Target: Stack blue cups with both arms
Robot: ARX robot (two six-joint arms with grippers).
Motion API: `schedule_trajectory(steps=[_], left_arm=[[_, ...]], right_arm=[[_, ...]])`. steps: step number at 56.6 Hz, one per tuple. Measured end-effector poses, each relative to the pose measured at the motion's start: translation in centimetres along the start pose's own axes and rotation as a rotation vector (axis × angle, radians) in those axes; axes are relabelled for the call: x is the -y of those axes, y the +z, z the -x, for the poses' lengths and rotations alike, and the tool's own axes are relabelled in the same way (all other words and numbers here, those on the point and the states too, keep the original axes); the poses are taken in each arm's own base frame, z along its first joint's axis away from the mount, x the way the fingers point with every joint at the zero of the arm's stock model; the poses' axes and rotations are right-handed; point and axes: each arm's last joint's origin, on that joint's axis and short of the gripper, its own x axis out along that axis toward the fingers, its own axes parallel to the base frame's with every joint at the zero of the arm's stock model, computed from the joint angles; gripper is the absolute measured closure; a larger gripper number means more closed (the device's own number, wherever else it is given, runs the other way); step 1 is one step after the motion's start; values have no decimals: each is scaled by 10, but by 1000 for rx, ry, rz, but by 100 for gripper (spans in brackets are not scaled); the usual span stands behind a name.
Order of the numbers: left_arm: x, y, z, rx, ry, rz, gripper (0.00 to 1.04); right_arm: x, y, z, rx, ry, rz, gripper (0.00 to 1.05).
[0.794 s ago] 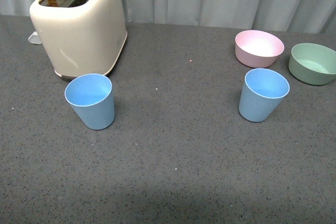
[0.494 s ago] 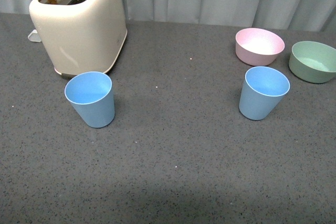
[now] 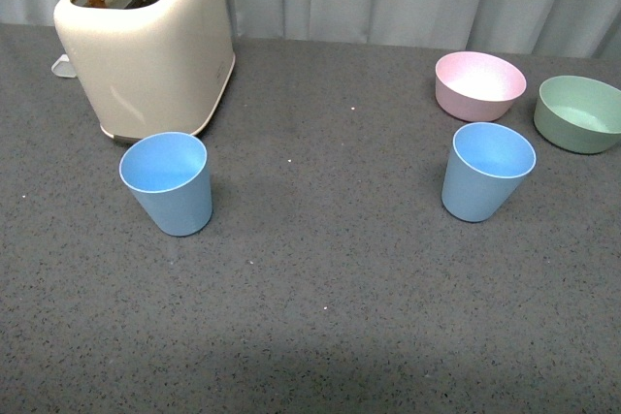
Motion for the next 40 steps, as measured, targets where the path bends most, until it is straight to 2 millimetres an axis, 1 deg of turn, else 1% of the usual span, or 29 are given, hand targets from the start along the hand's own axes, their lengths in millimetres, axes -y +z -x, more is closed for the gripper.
schedule_trajectory(steps=[10, 12, 13, 17, 20, 23, 31, 39, 40], left_arm=[[0, 0, 0, -6, 11, 2, 7], [0, -1, -1, -103, 85, 32, 7], [-1, -3, -2, -201, 147, 40, 7], [-1, -7, -11, -330, 223, 55, 7], [-2, -7, -25, -363, 232, 83, 7], [-3, -2, -44, -375, 211, 126, 7], [-2, 5, -82, -421, 164, 157, 7], [1, -7, -123, -582, 133, 185, 7], [1, -8, -126, -590, 131, 186, 7]], right_arm=[[0, 0, 0, 0, 0, 0, 10], [0, 0, 0, 1, 0, 0, 10], [0, 0, 0, 0, 0, 0, 10], [0, 0, 0, 1, 0, 0, 10], [0, 0, 0, 0, 0, 0, 10], [0, 0, 0, 0, 0, 0, 10], [0, 0, 0, -1, 0, 0, 10], [0, 0, 0, 0, 0, 0, 10], [0, 0, 0, -1, 0, 0, 10]])
